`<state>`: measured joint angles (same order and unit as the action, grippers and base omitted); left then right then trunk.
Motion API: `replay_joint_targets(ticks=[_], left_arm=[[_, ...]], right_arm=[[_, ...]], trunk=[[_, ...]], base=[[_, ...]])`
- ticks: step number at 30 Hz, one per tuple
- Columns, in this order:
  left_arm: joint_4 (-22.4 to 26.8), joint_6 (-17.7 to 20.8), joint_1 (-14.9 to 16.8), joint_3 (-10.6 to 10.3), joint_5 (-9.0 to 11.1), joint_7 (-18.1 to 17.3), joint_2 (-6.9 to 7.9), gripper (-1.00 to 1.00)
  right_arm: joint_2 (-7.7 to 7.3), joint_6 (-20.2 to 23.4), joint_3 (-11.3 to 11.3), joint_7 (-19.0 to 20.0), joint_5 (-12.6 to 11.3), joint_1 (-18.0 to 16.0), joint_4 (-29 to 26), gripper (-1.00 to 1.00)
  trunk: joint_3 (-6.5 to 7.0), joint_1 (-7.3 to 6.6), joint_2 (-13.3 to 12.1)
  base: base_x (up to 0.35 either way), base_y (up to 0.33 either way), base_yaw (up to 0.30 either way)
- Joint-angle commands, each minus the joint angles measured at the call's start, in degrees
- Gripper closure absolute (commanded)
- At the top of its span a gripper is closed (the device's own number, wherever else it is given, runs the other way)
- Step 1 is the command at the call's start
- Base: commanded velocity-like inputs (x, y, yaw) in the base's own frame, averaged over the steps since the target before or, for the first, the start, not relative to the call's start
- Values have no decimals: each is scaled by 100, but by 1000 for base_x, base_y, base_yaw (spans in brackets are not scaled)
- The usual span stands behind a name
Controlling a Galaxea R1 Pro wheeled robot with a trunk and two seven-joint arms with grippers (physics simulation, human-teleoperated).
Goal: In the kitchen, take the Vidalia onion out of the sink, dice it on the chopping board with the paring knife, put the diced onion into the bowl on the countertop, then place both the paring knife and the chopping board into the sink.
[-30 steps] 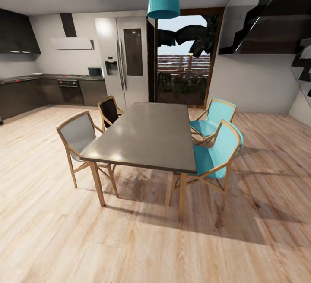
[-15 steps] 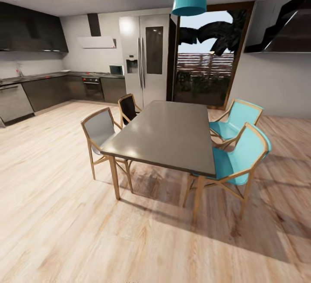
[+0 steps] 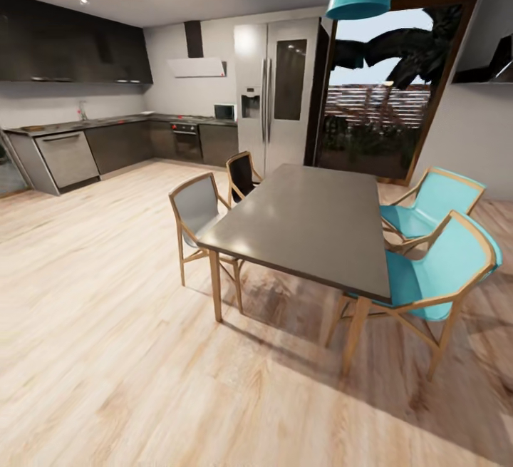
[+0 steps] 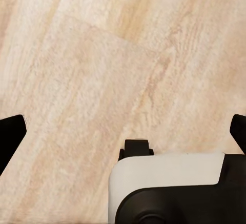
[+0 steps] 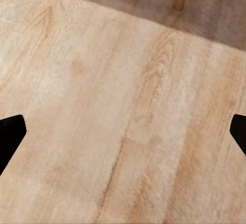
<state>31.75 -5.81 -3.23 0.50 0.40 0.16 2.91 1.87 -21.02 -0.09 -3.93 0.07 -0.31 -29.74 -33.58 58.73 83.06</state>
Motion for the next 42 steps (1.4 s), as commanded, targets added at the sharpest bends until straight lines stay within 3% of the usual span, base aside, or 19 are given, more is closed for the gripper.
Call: replay_joint_targets(ticks=[1, 13, 42], left_arm=[[7, -8, -2, 4, 4, 2, -1, -100], [7, -8, -2, 3, 4, 2, -1, -100], [5, -8, -2, 3, 4, 2, -1, -100]], right_arm=[[4, -17, 0, -17, 2, -2, 3, -100], [7, -17, 0, -14, 2, -2, 3, -100], [6, -17, 0, -14, 2, -1, 11, -100]], trunk=[[-8, 0, 2], [-55, 0, 2], [-167, 0, 2]], base=[[0, 0, 275], [48, 76, 275], [166, 200, 275]])
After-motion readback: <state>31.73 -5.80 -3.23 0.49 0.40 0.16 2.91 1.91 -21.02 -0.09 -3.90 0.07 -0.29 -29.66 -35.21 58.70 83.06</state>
